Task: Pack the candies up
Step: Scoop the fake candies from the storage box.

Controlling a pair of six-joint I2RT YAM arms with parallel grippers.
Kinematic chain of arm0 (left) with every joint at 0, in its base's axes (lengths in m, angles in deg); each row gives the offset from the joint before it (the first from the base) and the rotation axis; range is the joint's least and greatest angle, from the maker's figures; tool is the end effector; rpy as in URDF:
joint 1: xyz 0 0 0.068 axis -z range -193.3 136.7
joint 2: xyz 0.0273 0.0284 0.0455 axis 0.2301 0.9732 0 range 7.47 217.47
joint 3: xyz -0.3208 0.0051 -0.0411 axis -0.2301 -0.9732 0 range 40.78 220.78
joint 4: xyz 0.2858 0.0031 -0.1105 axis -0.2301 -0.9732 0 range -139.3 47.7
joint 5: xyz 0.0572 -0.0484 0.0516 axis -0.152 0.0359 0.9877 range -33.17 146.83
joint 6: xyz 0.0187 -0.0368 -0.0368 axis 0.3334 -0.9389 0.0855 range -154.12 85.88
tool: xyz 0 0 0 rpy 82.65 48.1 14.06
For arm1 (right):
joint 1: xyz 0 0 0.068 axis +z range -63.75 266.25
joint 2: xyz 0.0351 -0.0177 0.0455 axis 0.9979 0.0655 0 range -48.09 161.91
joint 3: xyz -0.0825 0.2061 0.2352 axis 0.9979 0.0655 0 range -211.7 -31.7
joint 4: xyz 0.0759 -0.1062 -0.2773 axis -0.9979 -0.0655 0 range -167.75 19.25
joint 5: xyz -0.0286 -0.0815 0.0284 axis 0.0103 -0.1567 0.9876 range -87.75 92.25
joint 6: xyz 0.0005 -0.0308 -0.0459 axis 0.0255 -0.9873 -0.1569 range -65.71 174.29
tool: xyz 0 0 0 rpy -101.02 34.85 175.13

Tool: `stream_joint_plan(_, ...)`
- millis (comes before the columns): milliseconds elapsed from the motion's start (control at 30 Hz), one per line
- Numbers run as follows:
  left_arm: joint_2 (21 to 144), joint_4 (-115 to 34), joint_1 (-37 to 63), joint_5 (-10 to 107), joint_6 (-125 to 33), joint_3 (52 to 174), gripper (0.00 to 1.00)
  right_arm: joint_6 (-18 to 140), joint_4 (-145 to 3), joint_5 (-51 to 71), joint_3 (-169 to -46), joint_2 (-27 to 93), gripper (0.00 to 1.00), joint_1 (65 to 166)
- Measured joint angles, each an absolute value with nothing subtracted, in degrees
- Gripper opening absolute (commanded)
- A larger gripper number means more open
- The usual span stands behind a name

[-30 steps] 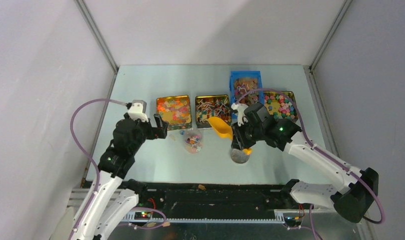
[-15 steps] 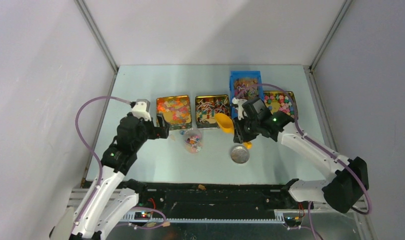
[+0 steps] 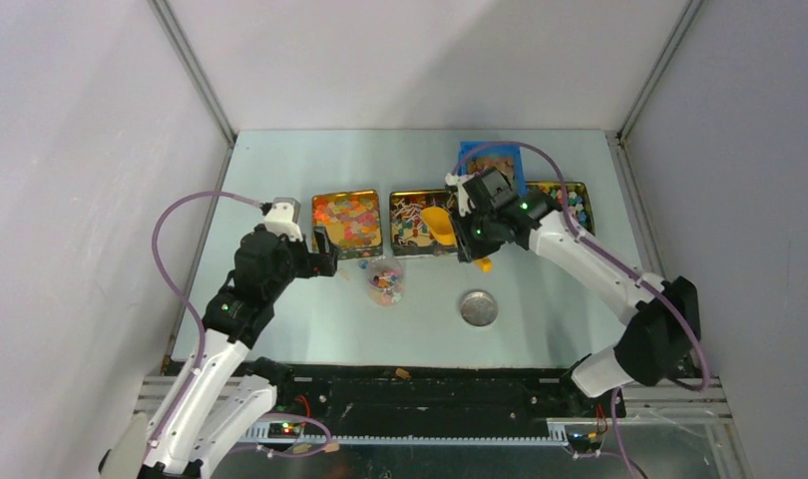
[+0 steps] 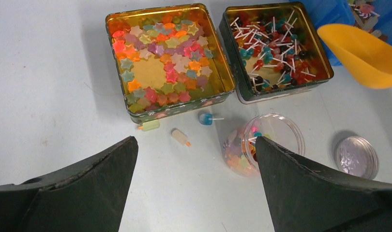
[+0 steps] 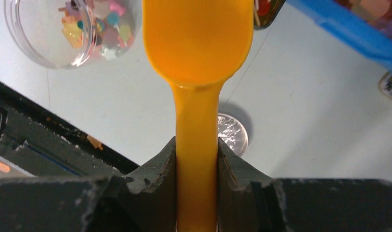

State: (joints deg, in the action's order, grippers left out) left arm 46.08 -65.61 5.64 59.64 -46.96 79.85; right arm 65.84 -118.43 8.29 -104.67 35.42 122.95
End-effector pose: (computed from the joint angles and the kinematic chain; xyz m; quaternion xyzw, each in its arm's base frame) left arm 0.1594 -0.0529 0.3297 0.0308 0.8324 -0.1317 0.5373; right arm 0.2716 0.2073 0.3383 -0.2232 0.9342 0.1580 0.2289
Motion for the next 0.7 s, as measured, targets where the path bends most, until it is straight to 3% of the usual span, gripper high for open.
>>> stream_joint_plan(200, 46.12, -65.63, 5.66, 59.64, -46.96, 79.85, 1.0, 63.9, -124.27, 2.23, -116.29, 45.32, 0.0, 123.11)
stream_joint_plan(700, 46.8, -65.68, 5.66, 59.64, -46.96, 79.85, 0.98, 58.7, -141.45, -26.75, -142.61, 70.93, 0.0, 130.1)
